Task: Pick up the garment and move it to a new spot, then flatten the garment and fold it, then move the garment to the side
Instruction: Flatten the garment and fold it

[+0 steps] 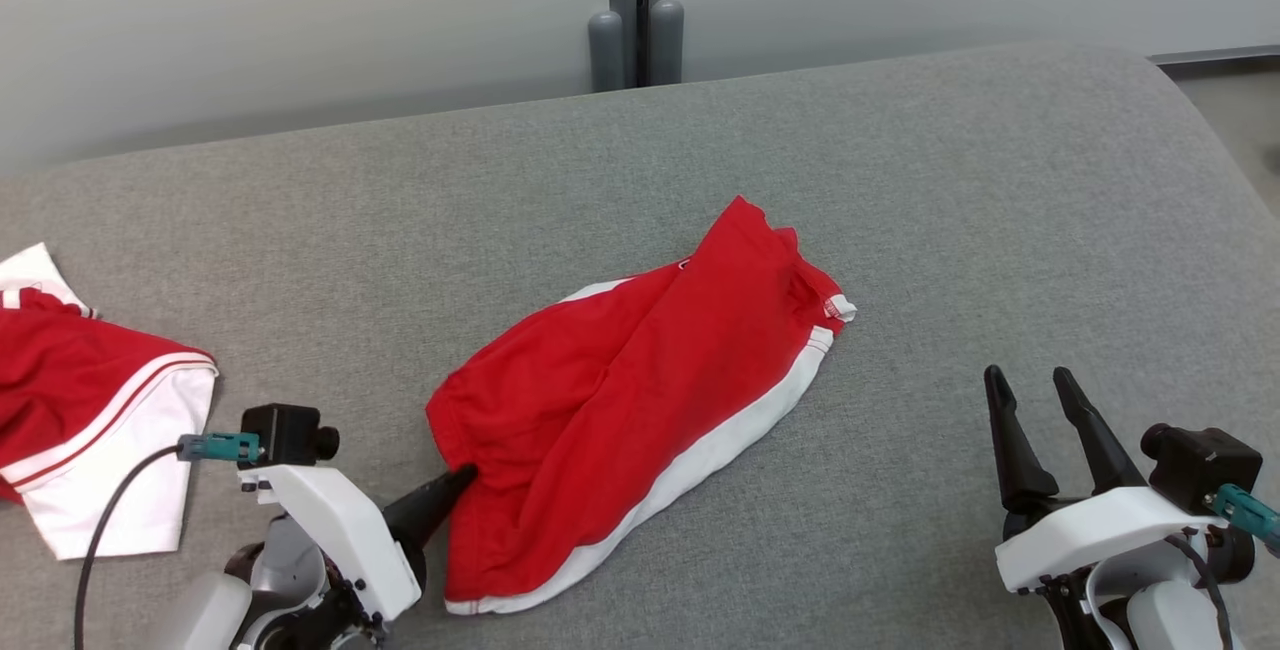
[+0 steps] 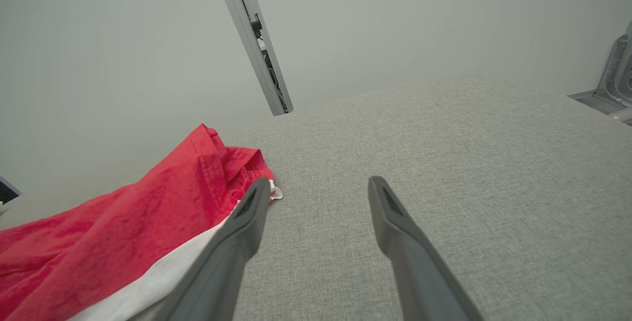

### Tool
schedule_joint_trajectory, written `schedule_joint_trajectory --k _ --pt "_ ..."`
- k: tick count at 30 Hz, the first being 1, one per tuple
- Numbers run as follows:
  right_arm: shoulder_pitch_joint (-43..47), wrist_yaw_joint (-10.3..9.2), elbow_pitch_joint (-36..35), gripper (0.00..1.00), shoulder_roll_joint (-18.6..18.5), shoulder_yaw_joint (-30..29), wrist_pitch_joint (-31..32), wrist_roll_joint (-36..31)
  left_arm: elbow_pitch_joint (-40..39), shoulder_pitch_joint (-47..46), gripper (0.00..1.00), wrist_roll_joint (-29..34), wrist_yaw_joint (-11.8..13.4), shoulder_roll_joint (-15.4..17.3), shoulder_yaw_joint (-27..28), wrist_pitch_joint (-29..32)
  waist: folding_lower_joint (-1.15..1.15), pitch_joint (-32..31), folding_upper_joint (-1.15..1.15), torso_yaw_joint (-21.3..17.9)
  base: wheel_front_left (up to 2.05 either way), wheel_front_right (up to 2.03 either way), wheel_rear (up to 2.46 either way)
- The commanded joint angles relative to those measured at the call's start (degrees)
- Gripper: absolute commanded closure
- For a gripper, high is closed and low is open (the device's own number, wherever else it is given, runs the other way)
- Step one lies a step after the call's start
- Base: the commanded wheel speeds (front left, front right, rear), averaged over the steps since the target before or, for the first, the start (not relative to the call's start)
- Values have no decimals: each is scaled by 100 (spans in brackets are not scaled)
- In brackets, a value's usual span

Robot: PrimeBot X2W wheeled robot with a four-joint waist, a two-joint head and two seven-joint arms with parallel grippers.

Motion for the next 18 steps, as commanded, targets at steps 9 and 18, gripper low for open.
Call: schedule_joint_trajectory --k 9,18 --pt "-87 1 126 0 35 28 -121 10 166 -473 100 158 25 44 280 -776 0 99 0 -140 0 0 0" --pt "-259 1 143 0 82 69 -174 -22 1284 -1147 100 230 134 -136 512 -1258 0 358 0 -204 0 0 0"
